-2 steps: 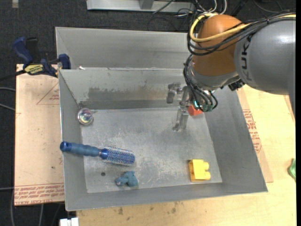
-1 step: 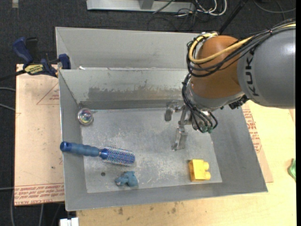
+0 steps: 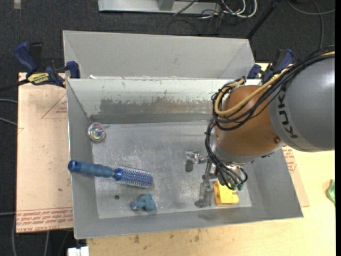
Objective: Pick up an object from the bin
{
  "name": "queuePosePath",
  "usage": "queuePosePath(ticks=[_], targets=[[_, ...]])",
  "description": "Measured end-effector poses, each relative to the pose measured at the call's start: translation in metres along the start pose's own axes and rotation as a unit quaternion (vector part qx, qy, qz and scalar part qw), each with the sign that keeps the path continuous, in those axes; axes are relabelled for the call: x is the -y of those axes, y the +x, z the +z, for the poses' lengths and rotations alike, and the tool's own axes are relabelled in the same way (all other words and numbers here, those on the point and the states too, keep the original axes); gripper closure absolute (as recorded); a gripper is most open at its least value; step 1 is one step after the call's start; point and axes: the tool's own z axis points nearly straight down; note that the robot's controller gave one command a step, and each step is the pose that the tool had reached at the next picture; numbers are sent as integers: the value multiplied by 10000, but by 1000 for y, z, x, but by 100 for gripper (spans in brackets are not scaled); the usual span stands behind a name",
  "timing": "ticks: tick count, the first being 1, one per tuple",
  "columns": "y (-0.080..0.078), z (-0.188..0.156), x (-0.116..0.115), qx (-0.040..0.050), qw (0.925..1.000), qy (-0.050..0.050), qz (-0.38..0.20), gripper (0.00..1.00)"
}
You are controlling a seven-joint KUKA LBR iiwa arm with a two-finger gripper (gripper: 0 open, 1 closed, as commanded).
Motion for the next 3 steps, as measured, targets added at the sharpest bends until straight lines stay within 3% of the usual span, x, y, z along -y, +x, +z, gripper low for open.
queuePosePath(ticks=[1, 2, 3], targets=[[-20, 9, 69, 66, 9999, 21, -98, 0], [9, 48, 114, 35, 9746, 15, -2240, 0], [11, 71, 119, 121, 9596, 44, -2809, 0]])
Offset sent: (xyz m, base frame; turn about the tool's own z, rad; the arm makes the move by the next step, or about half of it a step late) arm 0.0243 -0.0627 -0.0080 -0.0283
